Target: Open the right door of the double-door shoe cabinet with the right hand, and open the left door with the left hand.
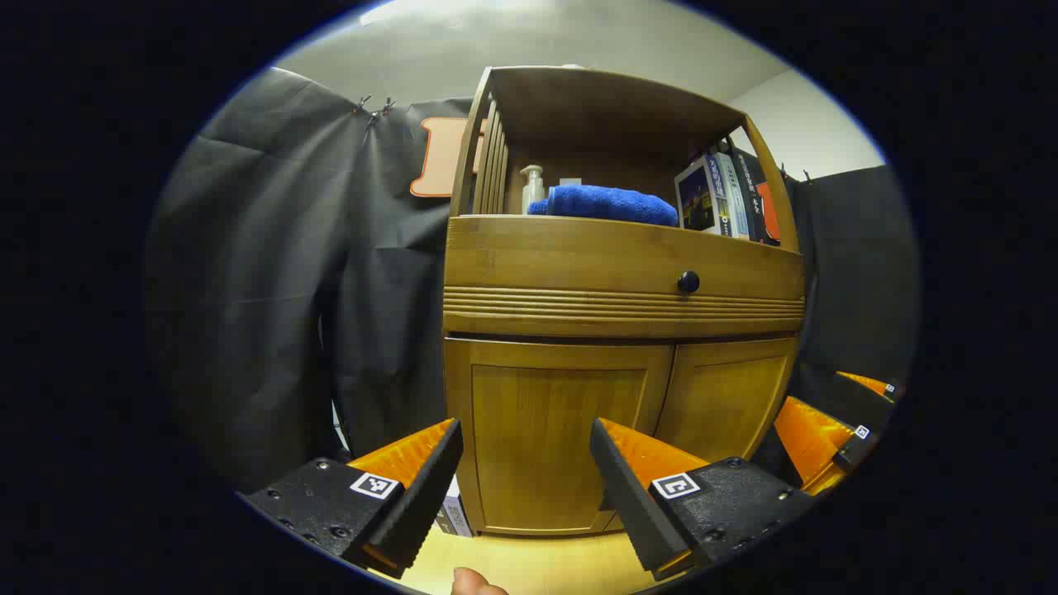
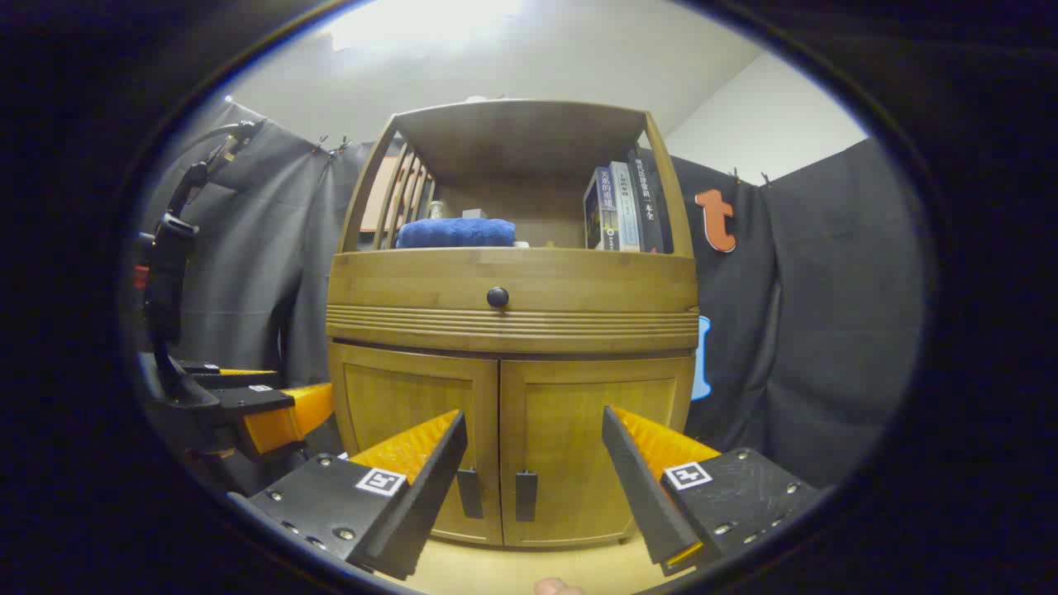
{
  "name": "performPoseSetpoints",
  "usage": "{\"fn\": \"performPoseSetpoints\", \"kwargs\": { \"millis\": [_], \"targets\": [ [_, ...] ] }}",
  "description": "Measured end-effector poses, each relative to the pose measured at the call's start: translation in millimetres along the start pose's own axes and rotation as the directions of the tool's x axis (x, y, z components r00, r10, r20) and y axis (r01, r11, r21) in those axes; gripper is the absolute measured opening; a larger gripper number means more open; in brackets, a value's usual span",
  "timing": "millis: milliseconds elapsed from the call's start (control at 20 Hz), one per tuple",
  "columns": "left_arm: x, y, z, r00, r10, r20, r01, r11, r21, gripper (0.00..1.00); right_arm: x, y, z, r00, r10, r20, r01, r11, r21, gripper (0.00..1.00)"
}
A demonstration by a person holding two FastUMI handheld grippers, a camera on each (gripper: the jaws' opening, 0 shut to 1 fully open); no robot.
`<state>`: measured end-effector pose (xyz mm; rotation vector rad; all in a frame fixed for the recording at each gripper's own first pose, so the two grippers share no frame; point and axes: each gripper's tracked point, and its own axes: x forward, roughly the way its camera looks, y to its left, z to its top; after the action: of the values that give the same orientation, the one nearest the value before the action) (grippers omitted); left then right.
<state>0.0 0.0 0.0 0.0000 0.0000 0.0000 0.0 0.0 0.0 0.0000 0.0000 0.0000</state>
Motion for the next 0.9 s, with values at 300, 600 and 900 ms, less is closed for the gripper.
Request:
{"fn": "performPoseSetpoints", "kwargs": {
  "millis": [300,600,900],
  "targets": [
    [8,2,4,1.000,0.003,0.014,-0.003,1.000,-0.022,0.92,9,-2,-1,1.000,0.002,-0.011,-0.002,1.000,0.002,0.94],
    [15,9,5,1.000,0.016,0.019,-0.015,0.999,-0.042,0.92,24,-6,-11,1.000,-0.014,-0.027,0.013,1.000,-0.008,0.94],
    [22,15,9,0.999,0.027,0.029,-0.025,0.998,-0.053,0.92,43,-9,-40,0.997,-0.005,-0.082,0.003,1.000,-0.028,0.98]
  ]
}}
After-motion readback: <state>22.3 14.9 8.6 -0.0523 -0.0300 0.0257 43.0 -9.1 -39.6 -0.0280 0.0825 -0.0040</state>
